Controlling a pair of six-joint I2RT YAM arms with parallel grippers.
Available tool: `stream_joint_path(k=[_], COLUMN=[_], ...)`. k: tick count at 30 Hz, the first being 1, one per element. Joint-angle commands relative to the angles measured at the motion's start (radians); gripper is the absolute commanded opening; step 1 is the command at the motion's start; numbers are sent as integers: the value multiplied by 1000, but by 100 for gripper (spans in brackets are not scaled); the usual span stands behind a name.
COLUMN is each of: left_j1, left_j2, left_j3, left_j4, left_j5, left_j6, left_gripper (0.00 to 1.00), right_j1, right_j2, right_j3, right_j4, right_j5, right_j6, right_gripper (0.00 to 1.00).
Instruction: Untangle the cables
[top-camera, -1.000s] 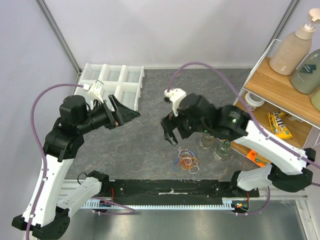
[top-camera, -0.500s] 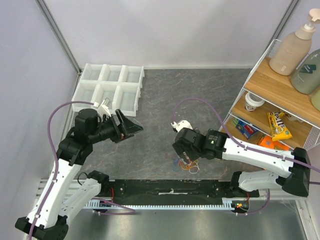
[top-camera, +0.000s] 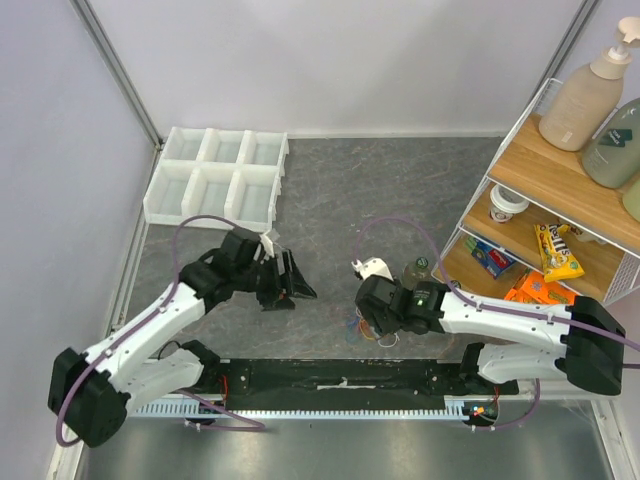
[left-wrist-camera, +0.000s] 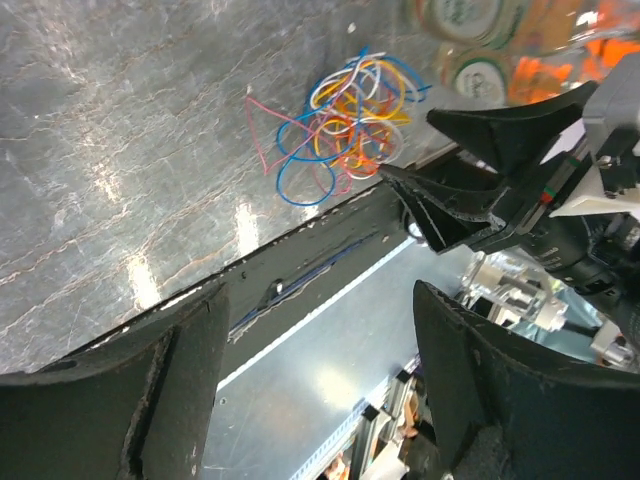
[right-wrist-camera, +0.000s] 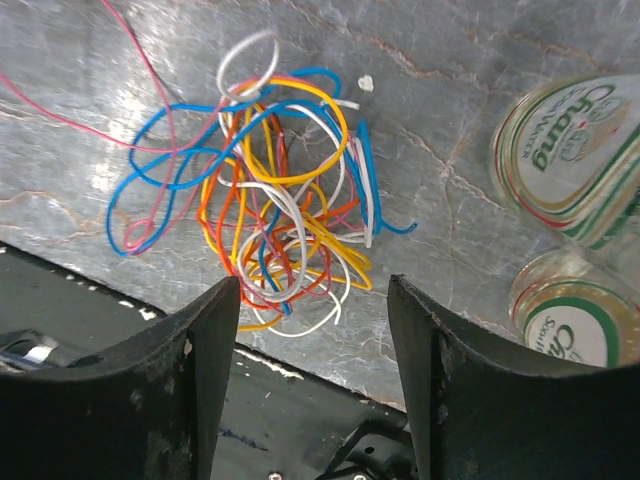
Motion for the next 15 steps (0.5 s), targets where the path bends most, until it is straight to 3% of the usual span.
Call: stream_joint_path(k=[1, 5, 7, 12, 15], left_j1=[-78, -104, -124, -156, -165], left_j2=[92, 152, 201, 282, 270], left_j3=[0, -49, -72, -60, -72], left_j4=[148, 260, 333, 338, 338], left_j5=[-48, -22, -14, -25, -40], left_j6=[-31, -96, -119, -108, -114], left_gripper=[79, 78, 78, 74, 74], right_j1=[3, 2, 2, 2, 2], right_j2=[16, 20, 26, -16, -48], right_j3=[-54, -110, -126, -136, -113], right_j4=[107, 184, 225, 248, 247], right_j5=[50, 21, -26, -31, -31], right_j6=[37, 36, 34, 19, -6], right_gripper=[67, 56, 42, 5, 0])
